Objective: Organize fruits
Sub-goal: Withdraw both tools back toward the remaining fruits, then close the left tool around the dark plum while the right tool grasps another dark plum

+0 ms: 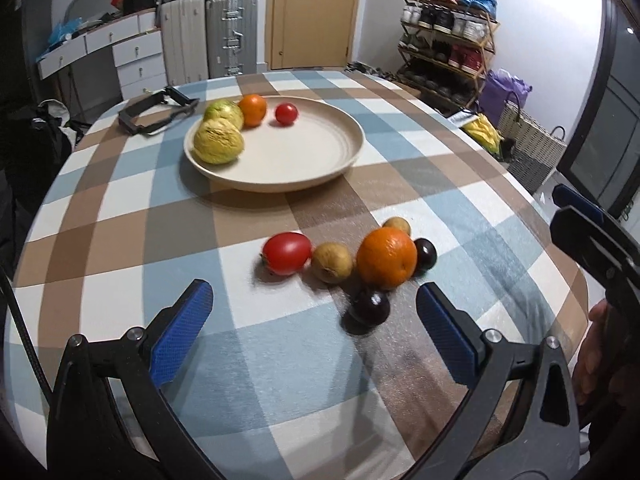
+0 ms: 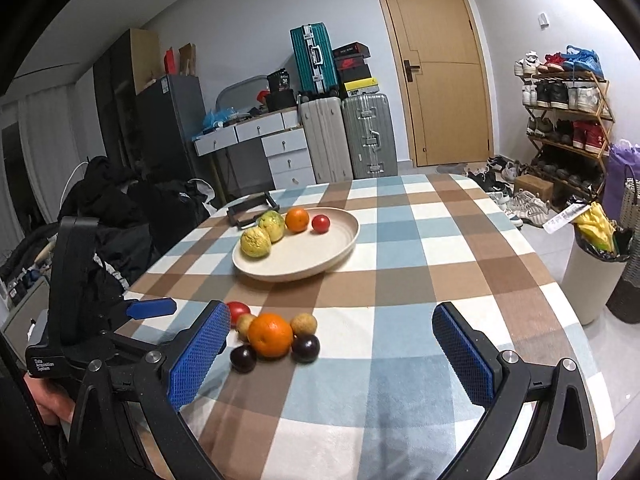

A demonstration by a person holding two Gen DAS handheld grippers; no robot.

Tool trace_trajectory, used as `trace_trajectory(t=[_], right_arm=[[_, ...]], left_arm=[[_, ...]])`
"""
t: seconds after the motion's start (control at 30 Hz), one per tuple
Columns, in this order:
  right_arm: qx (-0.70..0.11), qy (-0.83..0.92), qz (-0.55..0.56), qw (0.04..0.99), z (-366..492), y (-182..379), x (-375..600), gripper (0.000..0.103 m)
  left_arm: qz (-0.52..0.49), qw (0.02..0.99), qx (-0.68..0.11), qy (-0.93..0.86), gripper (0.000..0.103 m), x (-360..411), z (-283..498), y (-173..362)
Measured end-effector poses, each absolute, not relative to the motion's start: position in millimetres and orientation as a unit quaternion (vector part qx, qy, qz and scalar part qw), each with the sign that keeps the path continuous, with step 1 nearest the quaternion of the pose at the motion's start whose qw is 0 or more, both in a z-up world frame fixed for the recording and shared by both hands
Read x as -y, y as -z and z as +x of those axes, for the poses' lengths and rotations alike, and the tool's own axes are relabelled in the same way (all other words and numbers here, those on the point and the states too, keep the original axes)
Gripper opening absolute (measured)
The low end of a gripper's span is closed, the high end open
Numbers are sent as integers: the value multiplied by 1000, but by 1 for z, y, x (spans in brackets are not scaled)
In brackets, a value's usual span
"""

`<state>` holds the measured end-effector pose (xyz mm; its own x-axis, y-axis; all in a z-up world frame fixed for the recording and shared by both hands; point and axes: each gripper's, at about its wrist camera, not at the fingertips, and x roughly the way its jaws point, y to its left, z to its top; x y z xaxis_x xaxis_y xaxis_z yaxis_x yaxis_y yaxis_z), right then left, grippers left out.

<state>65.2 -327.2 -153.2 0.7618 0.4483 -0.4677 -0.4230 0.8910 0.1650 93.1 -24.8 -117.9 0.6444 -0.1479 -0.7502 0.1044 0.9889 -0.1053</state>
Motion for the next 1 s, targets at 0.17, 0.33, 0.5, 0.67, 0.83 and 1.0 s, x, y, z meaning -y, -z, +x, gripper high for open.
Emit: trace_trajectory(t=[0.17,0.33,0.5,0.67,0.83,1.0], right_arm=[[-260,-229,26,938,67,159,332,103],[-267,-229,31,936,70,162,334,103],[-269,-227,34,935,71,164,336,103],[-273,-224,39,935,72,166,340,103],[-276,-226,41,933,73,167,340,103],[-277,-227,37,933,72,167,339,103]], left_arm=[[-15,901,-423,92,94,33,96,125],[-16,890,-440,117,69,38,101,132],[-27,882,-449,136,44,38,102,137],[-38,878,-448,161,21,38,101,137],[-40,878,-448,165,21,36,100,136],[-42,879,-446,165,21,34,98,136]])
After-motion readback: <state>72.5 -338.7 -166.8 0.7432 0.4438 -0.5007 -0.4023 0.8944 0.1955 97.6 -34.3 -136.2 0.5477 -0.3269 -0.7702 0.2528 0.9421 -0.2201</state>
